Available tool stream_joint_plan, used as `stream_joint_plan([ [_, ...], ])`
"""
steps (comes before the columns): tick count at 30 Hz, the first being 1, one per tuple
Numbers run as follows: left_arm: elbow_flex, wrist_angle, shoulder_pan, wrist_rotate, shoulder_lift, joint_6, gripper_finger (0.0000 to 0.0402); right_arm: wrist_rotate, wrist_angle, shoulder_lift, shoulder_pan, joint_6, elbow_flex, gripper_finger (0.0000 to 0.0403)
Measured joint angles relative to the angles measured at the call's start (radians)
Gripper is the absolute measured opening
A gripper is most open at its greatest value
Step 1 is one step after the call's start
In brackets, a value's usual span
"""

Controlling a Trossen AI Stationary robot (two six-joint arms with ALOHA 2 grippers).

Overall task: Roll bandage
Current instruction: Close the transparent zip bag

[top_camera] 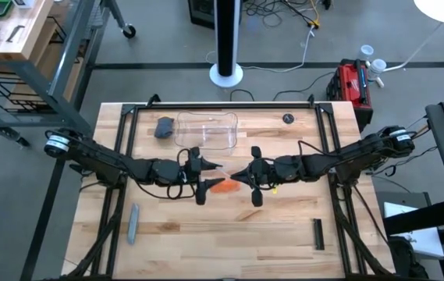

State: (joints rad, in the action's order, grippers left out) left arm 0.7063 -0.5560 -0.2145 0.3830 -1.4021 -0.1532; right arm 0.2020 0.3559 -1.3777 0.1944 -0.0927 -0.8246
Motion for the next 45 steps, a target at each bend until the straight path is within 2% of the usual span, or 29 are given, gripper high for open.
stream_joint_plan([
  [3,0.0,0.001,-0.006,0.039,-0.002,0.045,0.0123,0.0,-0.016,0.0,0.0,-0.021,0.0,0.0],
  [7,-0.002,0.006,-0.007,0.044,-0.002,0.085,0.0025,0.0,-0.077,0.0,0.0,-0.058,0.0,0.001],
  [8,-0.002,0.006,-0.007,0.045,-0.002,0.09,0.0013,0.0,-0.094,0.0,0.0,-0.069,0.0,0.0016],
  [14,-0.002,0.02,-0.007,0.052,-0.002,0.098,0.0017,0.0,-0.158,0.0,0.0,-0.106,0.0,0.007],
  [17,-0.002,0.107,-0.007,0.049,-0.002,0.091,0.0004,0.0,-0.169,0.005,0.002,-0.104,0.0,0.0102],
  [23,-0.002,0.216,-0.007,0.045,-0.005,0.059,0.0006,0.006,-0.169,0.002,0.002,-0.05,-0.036,0.0164],
  [28,-0.002,0.196,-0.007,0.043,-0.005,0.078,0.0003,0.007,-0.191,-0.05,0.002,0.02,-0.101,0.0207],
  [32,-0.002,0.162,-0.007,-0.018,-0.005,0.094,0.0004,0.008,-0.229,-0.109,-0.002,0.081,-0.169,0.0228],
  [36,-0.002,0.149,-0.012,-0.085,-0.005,0.111,0.0001,0.007,-0.301,-0.156,-0.016,0.092,-0.234,0.0232],
  [39,-0.002,0.142,-0.025,-0.09,-0.005,0.119,0.0001,-0.008,-0.379,-0.177,-0.023,0.095,-0.275,0.0221],
  [42,-0.002,0.145,-0.034,-0.091,-0.005,0.127,0.0001,-0.028,-0.428,-0.197,-0.025,0.098,-0.304,0.0188],
  [45,-0.002,0.145,-0.04,-0.091,-0.005,0.135,0.0001,-0.04,-0.427,-0.209,-0.024,0.112,-0.323,0.0126],
])
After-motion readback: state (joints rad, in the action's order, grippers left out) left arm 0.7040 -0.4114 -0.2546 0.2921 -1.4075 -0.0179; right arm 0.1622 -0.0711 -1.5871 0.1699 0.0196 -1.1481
